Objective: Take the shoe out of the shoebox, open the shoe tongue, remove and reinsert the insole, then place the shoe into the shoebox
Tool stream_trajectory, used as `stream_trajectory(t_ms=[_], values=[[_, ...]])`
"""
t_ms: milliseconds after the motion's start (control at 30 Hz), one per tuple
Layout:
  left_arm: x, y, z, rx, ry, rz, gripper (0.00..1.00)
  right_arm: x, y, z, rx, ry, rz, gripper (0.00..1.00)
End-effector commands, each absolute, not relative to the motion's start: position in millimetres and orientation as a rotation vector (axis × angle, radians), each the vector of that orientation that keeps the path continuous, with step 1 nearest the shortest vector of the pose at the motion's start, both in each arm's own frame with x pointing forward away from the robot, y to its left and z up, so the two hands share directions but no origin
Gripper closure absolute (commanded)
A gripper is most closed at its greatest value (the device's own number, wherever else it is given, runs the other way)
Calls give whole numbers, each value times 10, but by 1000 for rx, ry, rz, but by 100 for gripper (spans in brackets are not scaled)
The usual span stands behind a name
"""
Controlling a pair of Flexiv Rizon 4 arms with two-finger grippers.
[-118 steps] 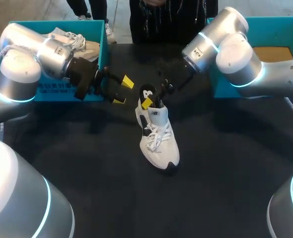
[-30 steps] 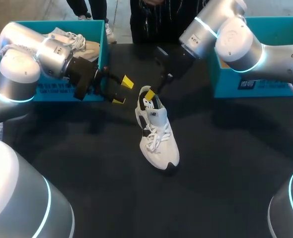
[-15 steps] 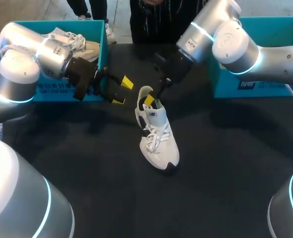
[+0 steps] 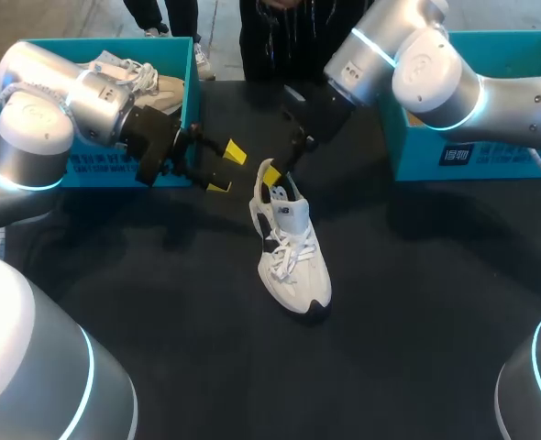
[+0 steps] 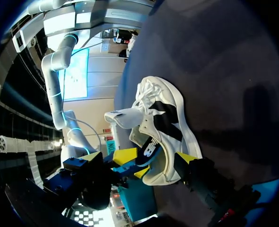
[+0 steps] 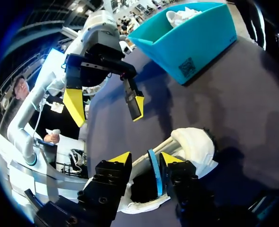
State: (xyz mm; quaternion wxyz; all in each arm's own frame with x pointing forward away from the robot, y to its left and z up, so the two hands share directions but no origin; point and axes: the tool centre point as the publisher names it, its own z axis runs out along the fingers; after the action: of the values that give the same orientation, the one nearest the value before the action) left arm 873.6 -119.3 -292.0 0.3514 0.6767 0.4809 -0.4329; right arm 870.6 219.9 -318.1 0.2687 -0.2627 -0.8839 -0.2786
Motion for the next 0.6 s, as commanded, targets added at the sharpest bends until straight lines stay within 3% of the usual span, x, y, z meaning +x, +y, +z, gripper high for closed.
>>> stream_trajectory(t_ms=[33,333,467,500,533,600], values=[[8735,-1190,-2924,1752,1244,-1120,0,8697,2125,-3072,-732,-2416,-766,59],[8762,-1197,-2916,1760,1241,-1122,0,8818,2156,-2896,-787,-2449,-887,61],[8782,-1200,-2859,1771,1236,-1111,0,8779,2165,-2921,-843,-2430,-946,77],[8785,-1199,-2852,1775,1235,-1108,0,8755,2215,-2877,-857,-2430,-953,92],[8787,-1194,-2843,1778,1237,-1106,0,8738,2218,-2862,-887,-2426,-959,100],[8780,-1171,-2812,1789,1240,-1106,0,8705,2191,-2832,-939,-2435,-973,100]])
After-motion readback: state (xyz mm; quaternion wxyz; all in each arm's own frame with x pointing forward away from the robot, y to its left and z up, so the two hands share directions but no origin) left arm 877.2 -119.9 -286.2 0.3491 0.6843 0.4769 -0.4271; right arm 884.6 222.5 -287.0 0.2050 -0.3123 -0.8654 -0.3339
